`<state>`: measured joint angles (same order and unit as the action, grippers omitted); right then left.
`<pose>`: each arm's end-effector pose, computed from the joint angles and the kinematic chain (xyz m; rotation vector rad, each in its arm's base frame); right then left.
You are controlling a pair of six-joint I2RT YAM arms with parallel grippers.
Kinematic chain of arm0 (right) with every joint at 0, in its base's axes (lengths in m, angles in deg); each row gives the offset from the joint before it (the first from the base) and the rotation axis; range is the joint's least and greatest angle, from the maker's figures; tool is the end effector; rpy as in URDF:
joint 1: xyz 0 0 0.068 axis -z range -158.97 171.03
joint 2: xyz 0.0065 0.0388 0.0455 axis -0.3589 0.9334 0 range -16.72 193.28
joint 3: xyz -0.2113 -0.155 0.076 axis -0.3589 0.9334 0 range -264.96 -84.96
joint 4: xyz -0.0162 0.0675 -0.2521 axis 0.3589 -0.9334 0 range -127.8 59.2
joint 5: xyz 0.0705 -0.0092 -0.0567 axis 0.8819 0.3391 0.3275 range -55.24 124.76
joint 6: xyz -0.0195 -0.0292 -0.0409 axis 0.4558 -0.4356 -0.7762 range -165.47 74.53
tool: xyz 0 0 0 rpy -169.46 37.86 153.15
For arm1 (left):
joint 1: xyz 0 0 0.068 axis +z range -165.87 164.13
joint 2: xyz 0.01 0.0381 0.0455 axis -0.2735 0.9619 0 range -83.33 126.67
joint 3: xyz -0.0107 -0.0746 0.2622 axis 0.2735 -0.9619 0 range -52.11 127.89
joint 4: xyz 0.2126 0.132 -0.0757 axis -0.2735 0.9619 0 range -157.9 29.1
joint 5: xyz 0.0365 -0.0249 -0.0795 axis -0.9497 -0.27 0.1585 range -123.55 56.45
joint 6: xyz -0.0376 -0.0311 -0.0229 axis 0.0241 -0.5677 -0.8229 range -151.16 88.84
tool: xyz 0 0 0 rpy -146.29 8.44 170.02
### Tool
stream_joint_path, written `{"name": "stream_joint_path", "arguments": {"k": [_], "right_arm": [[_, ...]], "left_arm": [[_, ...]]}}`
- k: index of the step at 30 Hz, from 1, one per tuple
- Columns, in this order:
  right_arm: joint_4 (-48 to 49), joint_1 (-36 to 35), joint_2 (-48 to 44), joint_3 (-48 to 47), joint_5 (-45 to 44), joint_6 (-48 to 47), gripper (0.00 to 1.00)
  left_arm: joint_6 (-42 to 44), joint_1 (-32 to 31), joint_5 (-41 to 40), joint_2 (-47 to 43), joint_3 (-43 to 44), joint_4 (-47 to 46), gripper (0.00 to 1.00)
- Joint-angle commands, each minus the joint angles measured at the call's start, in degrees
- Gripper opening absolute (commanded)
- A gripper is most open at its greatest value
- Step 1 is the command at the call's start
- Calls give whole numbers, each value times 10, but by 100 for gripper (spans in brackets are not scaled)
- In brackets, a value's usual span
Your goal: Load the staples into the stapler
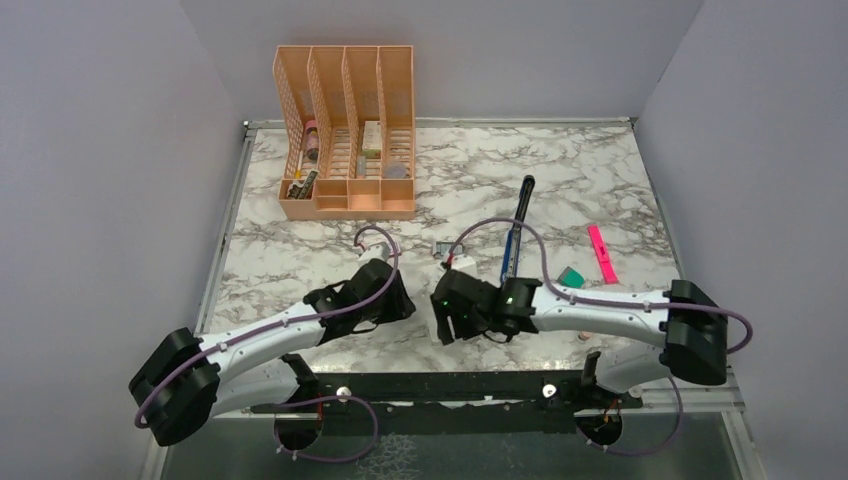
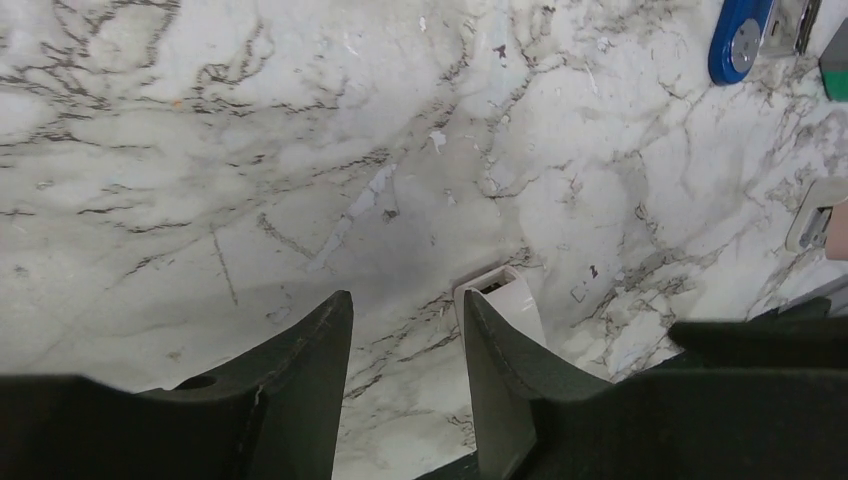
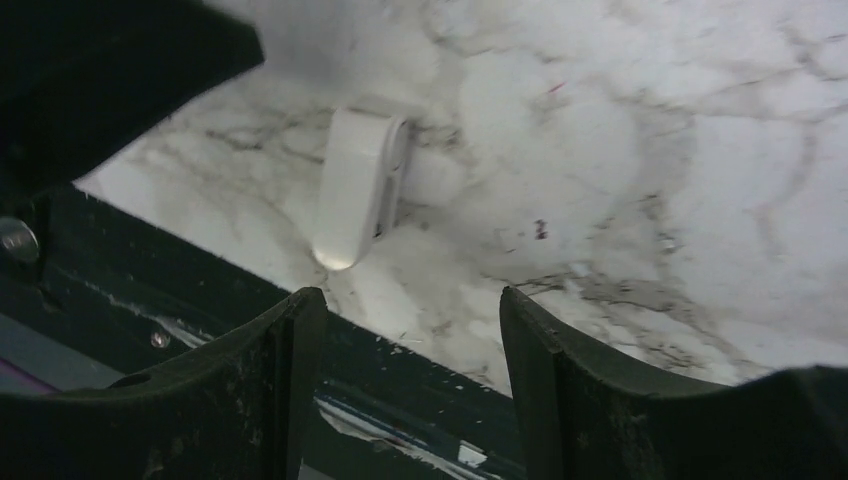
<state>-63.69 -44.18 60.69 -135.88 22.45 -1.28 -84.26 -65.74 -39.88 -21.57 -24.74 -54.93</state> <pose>0.1175 0.2364 0.2219 -0.4034 2.5999 0.4235 0.1353 -0.1544 0.1767 -0.1248 2.5088 -0.6805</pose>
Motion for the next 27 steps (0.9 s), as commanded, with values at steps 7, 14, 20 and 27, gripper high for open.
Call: {"name": "stream_joint_path", "arguments": {"k": [7,14,20,27], "right_arm": [[32,-111,103,-52,-40,80,68],[52,-112,131,-50,-86,103,54],[62,-112,162,-61,-117,114,43],[70,-110,138,-45,-131,129,20]], "left_arm": [[-9,85,43,-60,-57,-47,45],[-12,95,63,-78,-78,-65,44],[-17,96,83,-93,-90,-67,44],[-5,96,105,-106,-95,-72,44]]}}
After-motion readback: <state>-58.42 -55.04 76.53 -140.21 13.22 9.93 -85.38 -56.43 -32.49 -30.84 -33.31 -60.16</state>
